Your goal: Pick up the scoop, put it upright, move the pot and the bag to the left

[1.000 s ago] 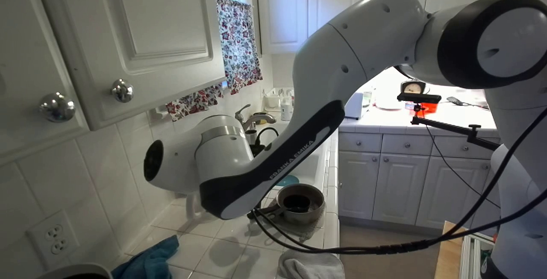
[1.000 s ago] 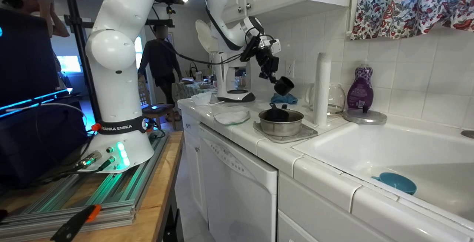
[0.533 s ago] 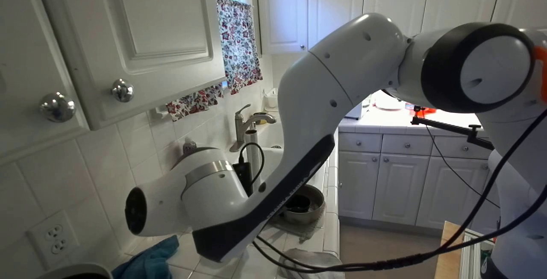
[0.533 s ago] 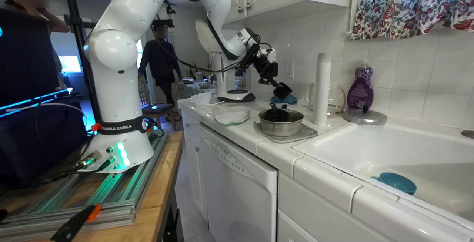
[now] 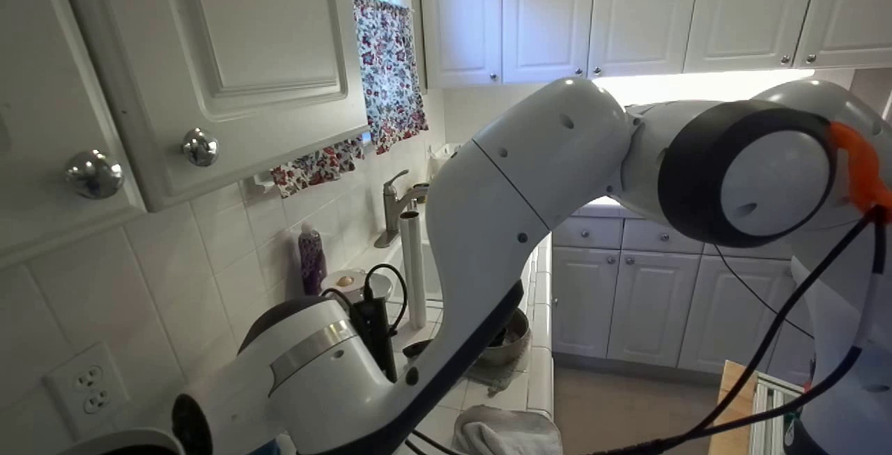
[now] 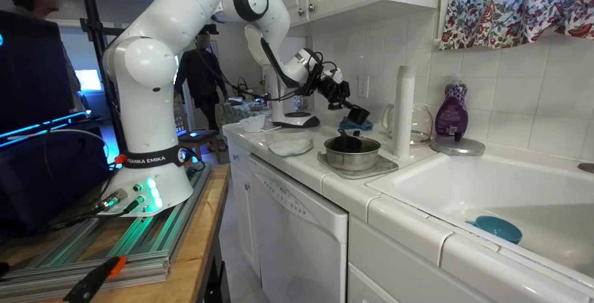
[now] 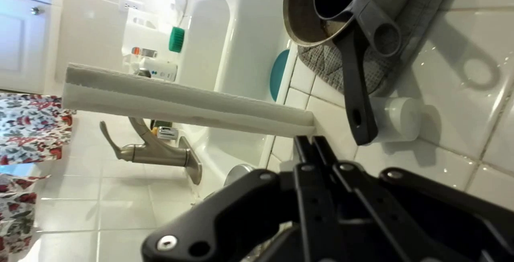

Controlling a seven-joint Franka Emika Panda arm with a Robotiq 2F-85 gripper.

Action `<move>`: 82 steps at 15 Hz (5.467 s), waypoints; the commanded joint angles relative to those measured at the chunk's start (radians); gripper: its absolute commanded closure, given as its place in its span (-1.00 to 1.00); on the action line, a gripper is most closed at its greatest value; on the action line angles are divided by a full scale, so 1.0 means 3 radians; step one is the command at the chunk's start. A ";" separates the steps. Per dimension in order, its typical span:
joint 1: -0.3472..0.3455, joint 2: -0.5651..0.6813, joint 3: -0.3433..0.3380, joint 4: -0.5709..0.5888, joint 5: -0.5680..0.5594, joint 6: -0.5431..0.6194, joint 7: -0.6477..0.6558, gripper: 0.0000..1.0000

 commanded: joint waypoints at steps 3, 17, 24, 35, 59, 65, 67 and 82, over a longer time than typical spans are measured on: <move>0.0133 0.0272 -0.0066 0.0352 -0.0216 -0.0178 0.0337 0.98; -0.0141 0.0395 0.0015 0.0233 0.0125 -0.0191 0.0879 0.98; -0.0188 0.0518 -0.0016 0.0374 0.0096 -0.0104 0.0859 0.98; 0.0024 0.0881 -0.0092 0.0894 -0.0133 0.0021 0.0489 0.98; 0.0239 0.1072 -0.0273 0.1222 -0.0547 0.0018 -0.0046 -0.42; 0.0036 0.0532 0.0087 0.0857 -0.0137 0.0292 0.0059 -1.00; -0.0090 0.0262 0.0200 0.0622 0.0037 0.0393 0.0142 -1.00; -0.1096 -0.1494 0.0438 -0.1572 0.2443 0.1524 0.0209 -1.00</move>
